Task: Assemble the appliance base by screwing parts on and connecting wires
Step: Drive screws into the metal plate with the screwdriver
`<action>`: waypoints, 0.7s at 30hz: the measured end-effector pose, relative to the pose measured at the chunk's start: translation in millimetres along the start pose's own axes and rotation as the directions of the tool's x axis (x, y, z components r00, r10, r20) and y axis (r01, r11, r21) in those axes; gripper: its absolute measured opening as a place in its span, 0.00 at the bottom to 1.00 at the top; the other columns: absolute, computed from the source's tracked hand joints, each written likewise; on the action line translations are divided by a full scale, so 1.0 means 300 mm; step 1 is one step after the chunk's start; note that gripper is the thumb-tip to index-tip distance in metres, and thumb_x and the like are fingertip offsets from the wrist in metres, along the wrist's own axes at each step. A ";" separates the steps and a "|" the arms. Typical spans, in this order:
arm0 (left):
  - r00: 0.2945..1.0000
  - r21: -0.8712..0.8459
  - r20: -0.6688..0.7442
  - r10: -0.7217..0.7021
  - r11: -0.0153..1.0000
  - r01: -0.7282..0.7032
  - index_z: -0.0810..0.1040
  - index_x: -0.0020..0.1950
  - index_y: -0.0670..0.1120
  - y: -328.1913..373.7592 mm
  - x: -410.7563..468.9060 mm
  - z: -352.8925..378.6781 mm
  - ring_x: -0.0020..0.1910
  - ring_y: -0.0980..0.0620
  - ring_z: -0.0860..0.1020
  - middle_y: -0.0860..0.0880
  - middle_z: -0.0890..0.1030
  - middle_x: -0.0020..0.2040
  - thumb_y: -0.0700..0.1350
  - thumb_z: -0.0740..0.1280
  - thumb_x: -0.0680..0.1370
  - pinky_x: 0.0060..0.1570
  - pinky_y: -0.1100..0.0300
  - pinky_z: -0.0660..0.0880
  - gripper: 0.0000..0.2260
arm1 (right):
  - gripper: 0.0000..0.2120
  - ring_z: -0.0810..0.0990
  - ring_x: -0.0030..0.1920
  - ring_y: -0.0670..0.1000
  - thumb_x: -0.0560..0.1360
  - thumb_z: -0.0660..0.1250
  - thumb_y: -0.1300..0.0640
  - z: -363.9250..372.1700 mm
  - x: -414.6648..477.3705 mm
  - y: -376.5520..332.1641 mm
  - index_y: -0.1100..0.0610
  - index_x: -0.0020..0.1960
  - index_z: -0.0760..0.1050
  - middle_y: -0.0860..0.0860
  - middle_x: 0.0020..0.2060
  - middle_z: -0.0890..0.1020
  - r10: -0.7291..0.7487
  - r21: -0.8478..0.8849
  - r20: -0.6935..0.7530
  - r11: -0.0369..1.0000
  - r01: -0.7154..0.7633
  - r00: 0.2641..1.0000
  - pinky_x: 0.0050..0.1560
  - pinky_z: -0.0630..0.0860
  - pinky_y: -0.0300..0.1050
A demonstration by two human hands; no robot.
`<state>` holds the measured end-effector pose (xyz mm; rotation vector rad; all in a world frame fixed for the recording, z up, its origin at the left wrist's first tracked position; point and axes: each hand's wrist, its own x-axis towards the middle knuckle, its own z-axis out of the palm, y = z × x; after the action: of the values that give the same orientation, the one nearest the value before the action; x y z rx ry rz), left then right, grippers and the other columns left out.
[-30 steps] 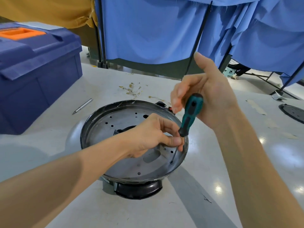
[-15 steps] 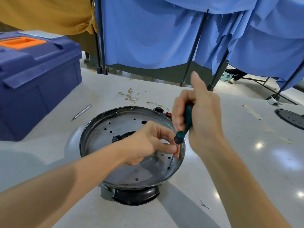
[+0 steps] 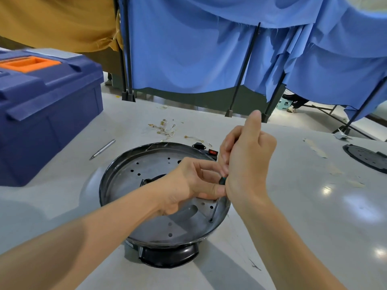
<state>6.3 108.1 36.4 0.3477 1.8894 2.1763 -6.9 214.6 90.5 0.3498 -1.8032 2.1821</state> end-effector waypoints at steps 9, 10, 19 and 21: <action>0.998 0.091 0.070 0.003 0.996 -0.009 0.86 0.48 0.48 0.009 -0.004 -0.003 0.47 0.54 0.82 0.46 0.84 0.44 0.44 0.70 0.75 0.62 0.46 0.75 0.06 | 0.32 0.65 0.15 0.53 0.81 0.57 0.47 -0.081 0.137 -0.070 0.60 0.21 0.66 0.55 0.16 0.67 0.305 0.019 0.654 0.908 -0.418 0.692 0.20 0.66 0.38; 0.996 0.085 0.085 0.001 0.996 -0.008 0.86 0.49 0.48 0.009 -0.006 -0.004 0.48 0.53 0.82 0.46 0.85 0.44 0.43 0.70 0.74 0.63 0.46 0.74 0.07 | 0.33 0.61 0.13 0.51 0.82 0.57 0.49 -0.076 0.134 -0.069 0.59 0.20 0.62 0.54 0.14 0.63 0.288 0.050 0.674 0.901 -0.430 0.681 0.17 0.61 0.36; 0.999 -0.009 0.029 -0.023 1.000 0.023 0.79 0.52 0.34 0.012 0.003 -0.007 0.48 0.44 0.80 0.41 0.82 0.47 0.35 0.72 0.67 0.58 0.43 0.76 0.14 | 0.35 0.63 0.16 0.48 0.85 0.52 0.50 -0.012 -0.029 -0.017 0.54 0.18 0.64 0.50 0.14 0.65 -0.183 -0.098 0.016 0.978 0.184 0.983 0.23 0.61 0.38; 0.999 -0.024 0.039 0.008 1.000 -0.007 0.84 0.42 0.43 0.008 -0.001 -0.015 0.42 0.49 0.82 0.48 0.84 0.40 0.34 0.71 0.68 0.54 0.46 0.77 0.06 | 0.34 0.64 0.16 0.49 0.84 0.54 0.51 -0.017 -0.021 -0.016 0.57 0.19 0.66 0.52 0.15 0.67 -0.135 -0.072 0.133 0.987 0.146 0.982 0.23 0.63 0.38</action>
<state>5.1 103.5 38.1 0.3907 1.8432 2.1784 0.8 219.9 91.5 0.5921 -1.8660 2.0251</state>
